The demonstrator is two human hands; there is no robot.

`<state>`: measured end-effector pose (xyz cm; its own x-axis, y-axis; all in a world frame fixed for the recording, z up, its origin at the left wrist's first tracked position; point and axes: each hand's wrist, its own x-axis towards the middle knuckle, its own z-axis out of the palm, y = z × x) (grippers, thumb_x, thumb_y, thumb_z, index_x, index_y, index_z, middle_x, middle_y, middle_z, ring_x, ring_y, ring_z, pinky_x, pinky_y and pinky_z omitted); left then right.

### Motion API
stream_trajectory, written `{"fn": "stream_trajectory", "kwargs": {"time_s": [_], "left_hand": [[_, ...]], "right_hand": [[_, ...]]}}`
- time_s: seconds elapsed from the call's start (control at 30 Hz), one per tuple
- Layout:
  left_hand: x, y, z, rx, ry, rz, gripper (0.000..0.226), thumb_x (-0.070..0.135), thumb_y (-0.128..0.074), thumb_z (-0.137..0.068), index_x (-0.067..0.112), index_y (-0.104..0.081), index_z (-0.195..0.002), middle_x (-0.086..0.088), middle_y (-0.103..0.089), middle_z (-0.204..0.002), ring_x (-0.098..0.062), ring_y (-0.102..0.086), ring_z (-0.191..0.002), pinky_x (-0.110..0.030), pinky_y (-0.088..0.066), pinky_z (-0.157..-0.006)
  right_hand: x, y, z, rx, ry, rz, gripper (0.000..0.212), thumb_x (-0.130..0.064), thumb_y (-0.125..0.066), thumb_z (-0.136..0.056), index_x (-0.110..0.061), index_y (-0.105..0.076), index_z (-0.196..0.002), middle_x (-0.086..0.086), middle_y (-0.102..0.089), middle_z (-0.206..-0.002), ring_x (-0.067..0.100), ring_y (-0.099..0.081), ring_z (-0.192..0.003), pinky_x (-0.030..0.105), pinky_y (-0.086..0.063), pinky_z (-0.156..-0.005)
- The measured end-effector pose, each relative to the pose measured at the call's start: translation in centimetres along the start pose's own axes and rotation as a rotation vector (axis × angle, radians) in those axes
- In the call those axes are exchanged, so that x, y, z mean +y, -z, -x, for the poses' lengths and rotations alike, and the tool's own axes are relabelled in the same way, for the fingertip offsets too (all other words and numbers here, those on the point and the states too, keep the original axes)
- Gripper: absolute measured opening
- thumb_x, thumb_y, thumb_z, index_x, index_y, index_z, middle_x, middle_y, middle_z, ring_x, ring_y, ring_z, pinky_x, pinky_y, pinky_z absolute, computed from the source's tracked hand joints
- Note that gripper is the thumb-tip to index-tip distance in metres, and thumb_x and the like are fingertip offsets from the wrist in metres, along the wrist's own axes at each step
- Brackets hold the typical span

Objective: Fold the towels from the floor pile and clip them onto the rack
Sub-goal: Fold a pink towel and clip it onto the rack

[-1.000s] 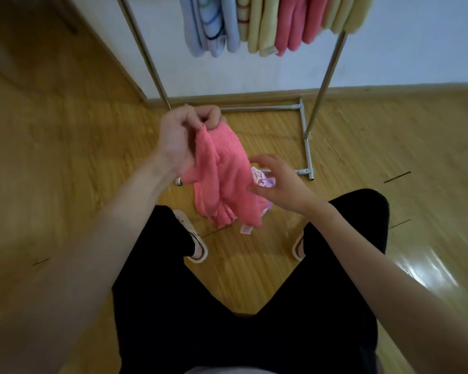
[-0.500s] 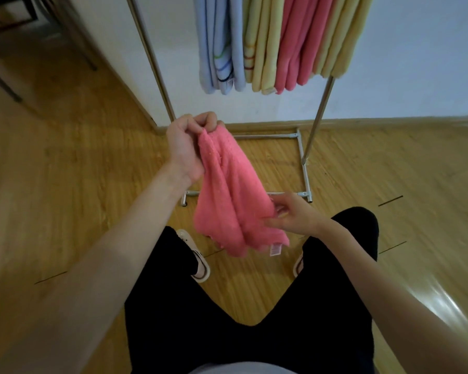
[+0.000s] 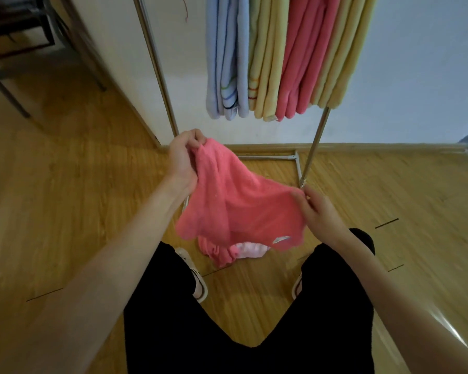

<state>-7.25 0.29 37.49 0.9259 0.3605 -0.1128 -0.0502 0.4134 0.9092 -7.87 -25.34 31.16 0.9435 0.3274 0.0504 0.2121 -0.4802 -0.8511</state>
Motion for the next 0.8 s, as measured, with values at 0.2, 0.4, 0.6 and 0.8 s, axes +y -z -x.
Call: {"fn": "stream_trajectory", "kwargs": {"time_s": [0.2, 0.4, 0.6, 0.8], "left_hand": [[-0.6, -0.3, -1.0, -0.107, -0.174, -0.525, 0.017, 0.000, -0.047, -0.071, 0.008, -0.045, -0.057, -0.001, -0.035, -0.053, -0.010, -0.031, -0.049, -0.026, -0.021, -0.046], [-2.2, -0.4, -1.6, -0.363, -0.259, -0.938, 0.014, 0.005, -0.066, -0.082, 0.018, -0.068, -0.088, -0.002, -0.065, -0.095, -0.005, -0.060, -0.087, -0.021, -0.048, -0.080], [-2.2, 0.9, 3.0, -0.619, -0.097, -1.015, 0.033, 0.014, -0.066, -0.073, 0.024, -0.065, -0.105, 0.005, -0.062, -0.113, -0.007, -0.058, -0.106, -0.029, -0.049, -0.091], [-3.7, 0.8, 7.2, -0.527, -0.233, -1.199, 0.090, 0.061, -0.076, -0.064, 0.019, -0.040, -0.135, 0.005, -0.049, -0.127, -0.009, -0.051, -0.111, -0.028, -0.048, -0.093]], "right_hand": [[-7.9, 2.2, -1.7, 0.095, 0.070, -0.219, 0.015, -0.024, -0.055, -0.095, -0.011, -0.051, -0.090, -0.011, -0.038, -0.041, 0.003, -0.030, -0.035, 0.017, -0.023, -0.035], [-12.2, 2.7, -3.6, 0.224, 0.009, -0.482, 0.011, -0.016, -0.060, -0.093, -0.009, -0.059, -0.101, -0.013, -0.049, -0.045, 0.010, -0.045, -0.042, 0.024, -0.038, -0.045], [-13.6, 0.5, -5.9, 0.427, -0.255, -0.695, 0.024, -0.011, -0.057, -0.092, -0.002, -0.048, -0.113, 0.005, -0.049, -0.063, 0.012, -0.047, -0.043, 0.023, -0.039, -0.042], [-15.3, -1.8, -6.7, 0.497, -0.268, -0.742, 0.023, -0.011, -0.057, -0.091, -0.005, -0.049, -0.112, 0.005, -0.051, -0.065, 0.012, -0.046, -0.043, 0.022, -0.036, -0.038]]}}
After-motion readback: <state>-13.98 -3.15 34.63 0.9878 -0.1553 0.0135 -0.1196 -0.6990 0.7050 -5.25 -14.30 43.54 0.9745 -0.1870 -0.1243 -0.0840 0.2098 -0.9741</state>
